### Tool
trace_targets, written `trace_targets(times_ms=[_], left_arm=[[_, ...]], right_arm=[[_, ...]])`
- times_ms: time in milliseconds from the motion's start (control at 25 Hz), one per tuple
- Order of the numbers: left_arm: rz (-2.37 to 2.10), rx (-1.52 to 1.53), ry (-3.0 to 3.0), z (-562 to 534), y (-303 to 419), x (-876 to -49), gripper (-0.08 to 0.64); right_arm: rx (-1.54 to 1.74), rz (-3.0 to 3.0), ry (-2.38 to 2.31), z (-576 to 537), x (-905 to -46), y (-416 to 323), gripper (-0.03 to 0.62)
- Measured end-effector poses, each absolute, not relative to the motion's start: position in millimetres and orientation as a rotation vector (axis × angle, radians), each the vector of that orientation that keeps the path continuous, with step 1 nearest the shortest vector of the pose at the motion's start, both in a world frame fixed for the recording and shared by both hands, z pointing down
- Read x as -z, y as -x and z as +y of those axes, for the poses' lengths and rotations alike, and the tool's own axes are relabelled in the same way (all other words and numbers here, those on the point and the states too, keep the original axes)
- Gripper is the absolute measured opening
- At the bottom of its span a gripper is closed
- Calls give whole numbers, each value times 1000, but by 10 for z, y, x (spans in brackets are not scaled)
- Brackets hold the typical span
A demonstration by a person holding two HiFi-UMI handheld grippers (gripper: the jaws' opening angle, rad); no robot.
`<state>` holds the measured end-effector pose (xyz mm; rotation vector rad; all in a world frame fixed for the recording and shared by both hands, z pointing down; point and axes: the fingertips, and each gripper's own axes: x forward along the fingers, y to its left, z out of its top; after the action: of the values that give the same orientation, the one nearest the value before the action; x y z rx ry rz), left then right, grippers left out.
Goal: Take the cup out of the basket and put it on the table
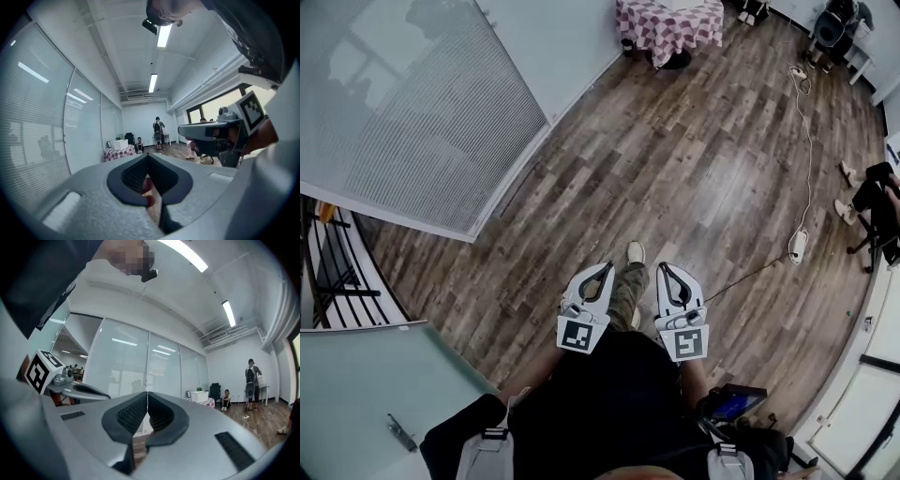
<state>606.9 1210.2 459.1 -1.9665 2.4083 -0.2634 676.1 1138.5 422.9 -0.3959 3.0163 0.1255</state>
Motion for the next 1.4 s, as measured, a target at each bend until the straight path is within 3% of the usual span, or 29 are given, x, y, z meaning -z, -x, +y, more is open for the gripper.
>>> trace_targets(times_ms=[400,880,1120,1400], left_arm=[[2302,45,2034,10801,-5397,-4257,0],[2251,81,1980,9757,-3966,-4086,0],[2361,-18,2012,9631,-3232,-4158,0],[2180,139,1995,9379,-3192,-3932,0]], right_arm=[[-220,3097,498,10421,-4035,-6286,11],[-318,3180,431,9313,-3668,-4887,11],[-385,3189,567,8917,-3579,-4539,11],[-348,3180,714,8507,-3592,-4417,11]])
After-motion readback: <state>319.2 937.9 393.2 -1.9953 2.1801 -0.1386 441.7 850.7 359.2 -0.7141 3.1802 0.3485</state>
